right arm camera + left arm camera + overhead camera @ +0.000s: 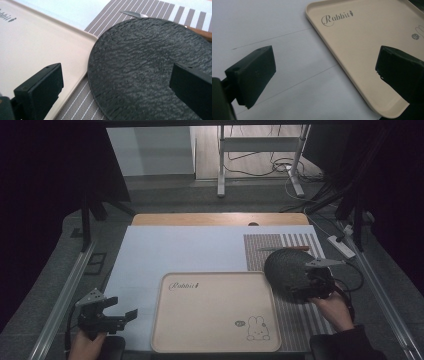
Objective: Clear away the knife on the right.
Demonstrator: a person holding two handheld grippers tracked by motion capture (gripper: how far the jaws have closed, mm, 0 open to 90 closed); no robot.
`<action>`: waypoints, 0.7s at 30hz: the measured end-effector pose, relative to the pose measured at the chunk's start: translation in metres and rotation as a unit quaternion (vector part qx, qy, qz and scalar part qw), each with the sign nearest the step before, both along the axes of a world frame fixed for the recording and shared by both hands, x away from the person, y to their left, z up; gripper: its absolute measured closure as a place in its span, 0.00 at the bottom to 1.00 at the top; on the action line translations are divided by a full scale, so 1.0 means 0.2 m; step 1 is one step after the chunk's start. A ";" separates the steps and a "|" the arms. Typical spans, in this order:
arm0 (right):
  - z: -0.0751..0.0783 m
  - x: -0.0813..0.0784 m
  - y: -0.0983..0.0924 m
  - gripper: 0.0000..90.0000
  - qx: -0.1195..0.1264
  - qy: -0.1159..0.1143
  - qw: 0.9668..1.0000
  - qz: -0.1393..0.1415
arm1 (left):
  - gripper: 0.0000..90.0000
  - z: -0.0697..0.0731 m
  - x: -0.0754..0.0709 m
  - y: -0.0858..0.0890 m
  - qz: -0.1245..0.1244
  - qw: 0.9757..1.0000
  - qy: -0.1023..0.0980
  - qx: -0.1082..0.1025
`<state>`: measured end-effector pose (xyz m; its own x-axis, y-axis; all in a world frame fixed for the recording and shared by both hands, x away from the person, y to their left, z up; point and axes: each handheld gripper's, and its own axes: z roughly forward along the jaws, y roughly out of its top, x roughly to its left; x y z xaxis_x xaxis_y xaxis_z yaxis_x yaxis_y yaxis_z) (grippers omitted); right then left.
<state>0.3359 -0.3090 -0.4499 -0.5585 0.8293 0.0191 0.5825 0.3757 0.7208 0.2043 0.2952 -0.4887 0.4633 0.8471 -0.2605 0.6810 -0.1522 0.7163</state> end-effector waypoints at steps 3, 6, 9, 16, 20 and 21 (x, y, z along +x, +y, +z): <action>0.00 0.02 0.00 0.00 0.000 -0.001 1.000 0.000 | 0.03 0.00 0.00 0.00 -0.001 1.000 0.000 0.001; 0.00 0.06 0.01 0.00 -0.002 0.001 1.000 0.002 | 0.03 0.00 0.00 0.00 0.000 1.000 0.001 0.002; -0.02 0.11 0.01 0.00 -0.002 0.005 1.000 0.000 | 0.03 0.00 0.00 0.00 0.000 1.000 0.001 0.002; -0.03 0.18 0.00 0.00 -0.008 0.013 1.000 -0.006 | 0.03 0.00 0.00 0.00 0.001 1.000 0.001 0.002; -0.05 0.22 0.00 0.00 -0.010 0.017 1.000 -0.008 | 0.03 0.00 0.00 0.00 0.001 1.000 0.001 0.002; -0.05 0.23 0.01 0.00 -0.009 0.019 1.000 -0.009 | 0.02 0.00 0.00 0.00 0.001 1.000 0.001 0.002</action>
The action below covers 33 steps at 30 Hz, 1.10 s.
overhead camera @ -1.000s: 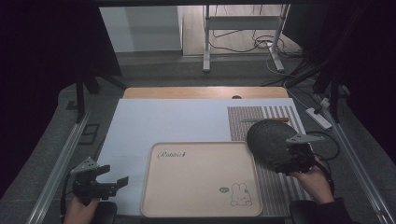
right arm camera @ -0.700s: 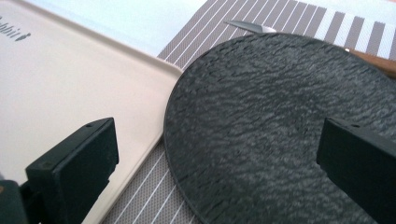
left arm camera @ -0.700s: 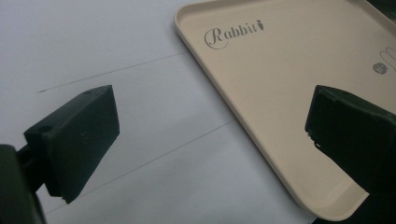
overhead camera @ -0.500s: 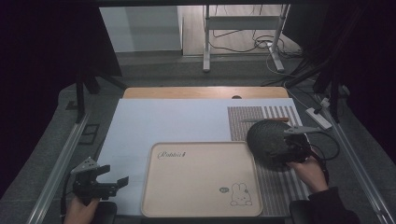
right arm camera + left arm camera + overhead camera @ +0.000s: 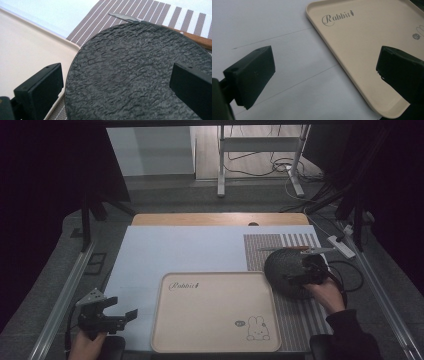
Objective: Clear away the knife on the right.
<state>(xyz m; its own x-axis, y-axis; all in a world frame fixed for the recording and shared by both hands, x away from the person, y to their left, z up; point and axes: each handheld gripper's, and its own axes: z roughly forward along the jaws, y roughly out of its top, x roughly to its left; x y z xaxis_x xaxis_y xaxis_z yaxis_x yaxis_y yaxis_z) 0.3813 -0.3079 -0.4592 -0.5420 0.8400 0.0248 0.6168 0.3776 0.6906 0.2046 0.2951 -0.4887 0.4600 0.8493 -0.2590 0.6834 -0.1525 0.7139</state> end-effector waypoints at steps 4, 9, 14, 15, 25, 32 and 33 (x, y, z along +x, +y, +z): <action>0.00 0.05 0.00 0.00 0.007 -0.003 1.000 -0.001 | 0.02 0.00 0.00 0.00 0.000 1.000 0.000 -0.001; -0.01 0.10 0.00 0.00 0.006 0.002 1.000 -0.002 | 0.02 0.00 0.00 0.00 0.001 1.000 0.000 -0.002; -0.03 0.18 0.01 0.00 0.005 0.013 1.000 -0.007 | 0.02 0.00 0.00 0.00 0.001 1.000 0.000 -0.002; -0.03 0.20 0.01 0.00 0.005 0.013 1.000 -0.008 | 0.02 0.00 0.00 0.00 0.002 1.000 0.000 -0.002; -0.04 0.33 0.00 0.00 -0.011 0.015 0.999 -0.028 | 0.02 0.00 0.00 0.00 0.001 1.000 -0.001 0.000; -0.06 0.40 0.00 0.00 -0.028 0.023 0.998 -0.044 | 0.02 0.00 0.00 0.00 0.001 1.000 -0.001 0.000; -0.06 0.41 -0.01 0.00 -0.030 0.023 0.998 -0.047 | 0.02 0.00 0.00 0.00 0.001 1.000 -0.001 0.000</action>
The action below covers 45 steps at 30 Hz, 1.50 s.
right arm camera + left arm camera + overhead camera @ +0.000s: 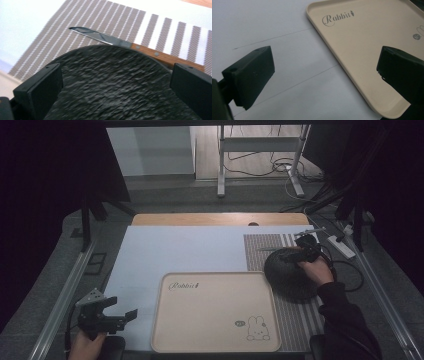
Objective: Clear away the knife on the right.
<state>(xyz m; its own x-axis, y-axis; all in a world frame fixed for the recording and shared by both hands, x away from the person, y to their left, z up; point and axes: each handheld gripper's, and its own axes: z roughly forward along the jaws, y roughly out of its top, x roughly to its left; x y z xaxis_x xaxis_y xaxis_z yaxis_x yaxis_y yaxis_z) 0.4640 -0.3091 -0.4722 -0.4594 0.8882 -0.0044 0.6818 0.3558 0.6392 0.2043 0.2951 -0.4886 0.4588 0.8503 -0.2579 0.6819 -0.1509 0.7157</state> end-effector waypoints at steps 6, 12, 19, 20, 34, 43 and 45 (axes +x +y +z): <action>-0.01 0.07 0.00 0.00 -0.019 0.005 1.000 -0.014 | 0.02 0.00 0.00 0.00 0.000 1.000 0.001 0.001; -0.02 0.15 -0.01 0.00 -0.016 0.019 0.999 -0.027 | 0.02 0.00 0.00 0.00 0.000 1.000 0.001 0.001; -0.03 0.24 -0.01 0.00 -0.026 0.037 0.998 -0.035 | 0.02 0.00 0.00 0.00 -0.001 1.000 0.001 0.001; -0.03 0.25 -0.01 0.00 -0.027 0.039 0.998 -0.035 | 0.02 0.00 0.00 0.00 -0.001 1.000 0.001 0.001; -0.01 0.34 -0.07 0.63 -0.044 0.041 0.998 -0.026 | 0.02 0.00 0.00 0.00 -0.002 1.000 0.000 0.003; -0.04 0.44 -0.18 0.99 -0.036 0.069 0.996 -0.036 | 0.02 0.00 0.00 -0.01 -0.003 1.000 0.000 0.006; -0.06 0.45 -0.21 0.99 -0.044 0.066 0.996 -0.046 | 0.02 0.00 0.00 -0.01 -0.003 1.000 -0.001 0.006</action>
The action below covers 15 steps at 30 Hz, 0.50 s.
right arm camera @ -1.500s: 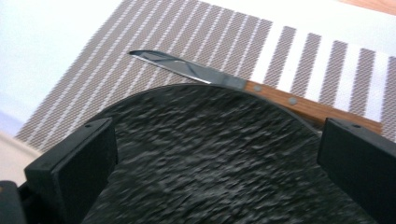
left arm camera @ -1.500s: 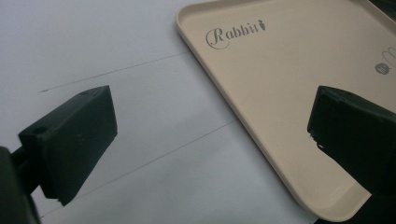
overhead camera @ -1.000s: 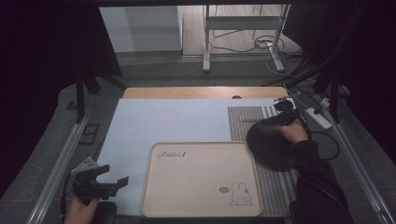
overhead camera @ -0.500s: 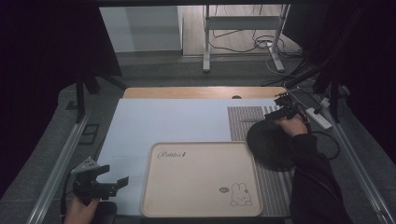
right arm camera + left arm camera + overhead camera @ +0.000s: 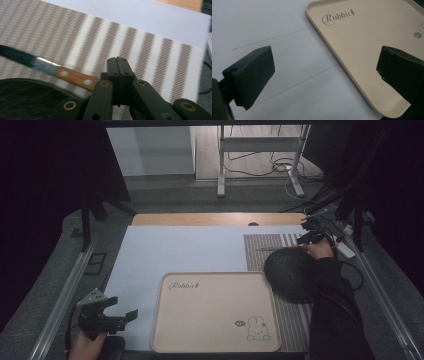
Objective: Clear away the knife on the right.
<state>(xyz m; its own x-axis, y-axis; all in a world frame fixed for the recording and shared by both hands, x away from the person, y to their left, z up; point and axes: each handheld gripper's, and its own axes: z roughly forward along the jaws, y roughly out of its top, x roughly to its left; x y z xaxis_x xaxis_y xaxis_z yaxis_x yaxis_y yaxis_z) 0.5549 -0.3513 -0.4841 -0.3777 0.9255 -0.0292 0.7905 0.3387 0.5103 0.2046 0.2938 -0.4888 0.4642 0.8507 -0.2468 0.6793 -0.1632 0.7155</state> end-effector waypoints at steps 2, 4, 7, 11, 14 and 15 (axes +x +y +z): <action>-0.01 0.01 -0.03 0.99 -0.007 -0.001 1.000 -0.009 | 0.02 0.00 0.00 0.00 0.000 1.000 0.000 0.000; -0.03 0.01 -0.07 0.99 -0.004 0.002 1.000 -0.015 | 0.02 0.00 0.00 0.00 0.000 1.000 0.000 0.000; -0.05 0.00 -0.10 0.99 -0.010 0.014 1.000 -0.012 | 0.02 0.00 0.00 0.00 0.000 1.000 0.001 0.001; -0.04 -0.03 -0.13 0.99 -0.001 0.026 1.000 -0.013 | 0.02 0.00 0.00 -0.01 0.001 1.000 -0.001 0.004; -0.04 -0.05 -0.13 0.99 0.001 0.036 0.999 -0.010 | 0.02 0.00 0.00 -0.01 0.001 1.000 -0.001 0.003; -0.04 -0.06 -0.13 0.99 -0.003 0.040 0.999 -0.007 | 0.02 0.00 0.00 -0.01 0.001 1.000 -0.002 0.004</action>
